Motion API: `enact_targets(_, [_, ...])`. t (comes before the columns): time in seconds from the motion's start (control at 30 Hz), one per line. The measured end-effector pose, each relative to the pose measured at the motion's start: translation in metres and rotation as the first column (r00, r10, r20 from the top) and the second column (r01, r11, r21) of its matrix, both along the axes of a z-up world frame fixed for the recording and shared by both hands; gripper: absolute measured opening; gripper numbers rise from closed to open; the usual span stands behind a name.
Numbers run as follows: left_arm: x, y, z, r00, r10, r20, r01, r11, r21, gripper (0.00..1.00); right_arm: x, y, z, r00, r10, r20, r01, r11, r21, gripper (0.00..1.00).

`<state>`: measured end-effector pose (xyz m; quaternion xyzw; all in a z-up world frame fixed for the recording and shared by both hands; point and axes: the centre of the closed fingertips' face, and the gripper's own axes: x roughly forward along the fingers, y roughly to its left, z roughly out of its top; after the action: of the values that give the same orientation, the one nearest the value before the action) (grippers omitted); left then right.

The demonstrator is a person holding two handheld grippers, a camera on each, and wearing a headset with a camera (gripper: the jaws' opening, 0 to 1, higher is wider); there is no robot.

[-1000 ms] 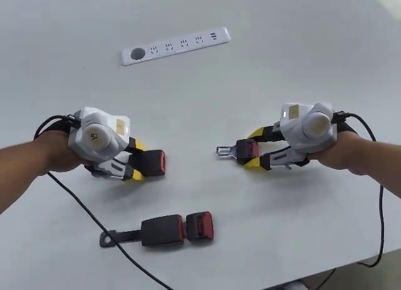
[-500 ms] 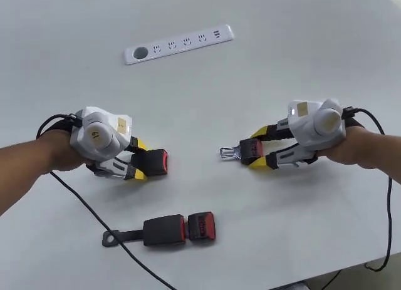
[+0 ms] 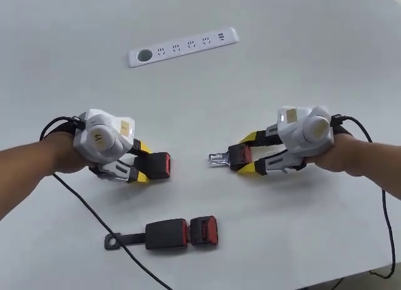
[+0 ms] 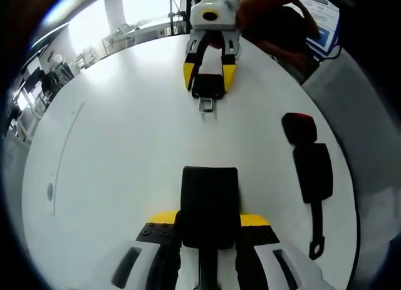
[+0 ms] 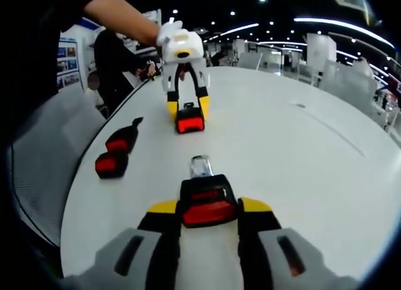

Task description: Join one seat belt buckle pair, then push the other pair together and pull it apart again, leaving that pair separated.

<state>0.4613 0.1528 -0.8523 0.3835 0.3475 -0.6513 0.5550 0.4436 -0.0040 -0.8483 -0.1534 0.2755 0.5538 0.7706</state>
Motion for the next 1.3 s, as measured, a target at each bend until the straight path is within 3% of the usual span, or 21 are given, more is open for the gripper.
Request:
enact_targets(0.37, [0.000,0.000,0.000,1.000,-0.004,0.002,0.004,1.000,0.006,0.34,0.009,0.031,-0.005,1.000,0.012,0.008,-0.013,0.999,0.035,0.34])
enact_targets(0.73, [0.000,0.001,0.000,1.000,0.001,0.004,-0.001,1.000,0.020,0.34,0.006,0.066,-0.004,0.999,0.028,0.017,-0.029,0.999,0.046,0.34])
enact_targets(1.3, [0.000,0.001,-0.001,1.000,-0.023,0.015,0.022,0.998,0.052,0.34,0.016,0.088,-0.004,0.999,0.041,0.007,-0.041,0.998,0.040,0.35])
